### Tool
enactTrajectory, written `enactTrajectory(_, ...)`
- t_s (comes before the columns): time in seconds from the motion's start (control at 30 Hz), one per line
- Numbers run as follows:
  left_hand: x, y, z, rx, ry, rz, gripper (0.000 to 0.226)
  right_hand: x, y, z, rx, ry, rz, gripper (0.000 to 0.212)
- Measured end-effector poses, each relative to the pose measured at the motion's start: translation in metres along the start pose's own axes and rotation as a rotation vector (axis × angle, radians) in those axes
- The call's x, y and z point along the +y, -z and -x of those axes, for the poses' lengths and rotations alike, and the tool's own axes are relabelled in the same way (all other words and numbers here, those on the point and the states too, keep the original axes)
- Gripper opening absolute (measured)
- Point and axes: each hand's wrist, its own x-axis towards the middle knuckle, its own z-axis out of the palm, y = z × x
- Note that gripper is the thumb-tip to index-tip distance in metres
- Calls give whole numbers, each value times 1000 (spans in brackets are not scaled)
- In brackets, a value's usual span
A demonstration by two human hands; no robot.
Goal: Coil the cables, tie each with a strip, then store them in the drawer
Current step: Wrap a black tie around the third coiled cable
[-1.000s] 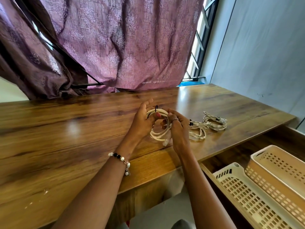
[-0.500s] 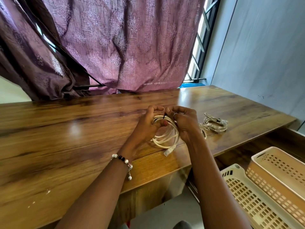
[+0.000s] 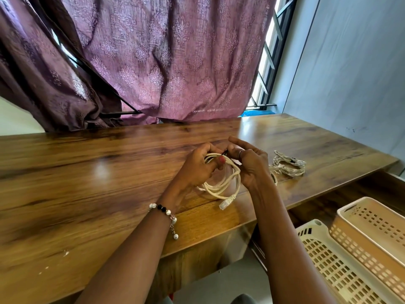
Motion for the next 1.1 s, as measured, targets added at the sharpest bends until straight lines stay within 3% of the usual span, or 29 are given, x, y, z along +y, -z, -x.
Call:
enactTrajectory(0.3,15,-9,4,75,62,101,17,-1,-8,3,57,147,162,24)
enactTrajectory(0.53,12,-5,0,153,142,92,23,2,-16,-6,81,332,178,40)
enactTrajectory(0.73,9,-5,-5,166,206,154,26,7,-21,-14,145,248,82,42)
enactTrajectory(0.87,8,-2,-3,199,237,211,22,0,-8,-23,296,277,129,41)
enactTrajectory(0.97,4,11,-6,312,300,280,14,-17,-1,-17,175,241,39,39)
enactTrajectory(1.1,3,2,-8,361,381,448,17,-12,-7,0,28,288,203,19)
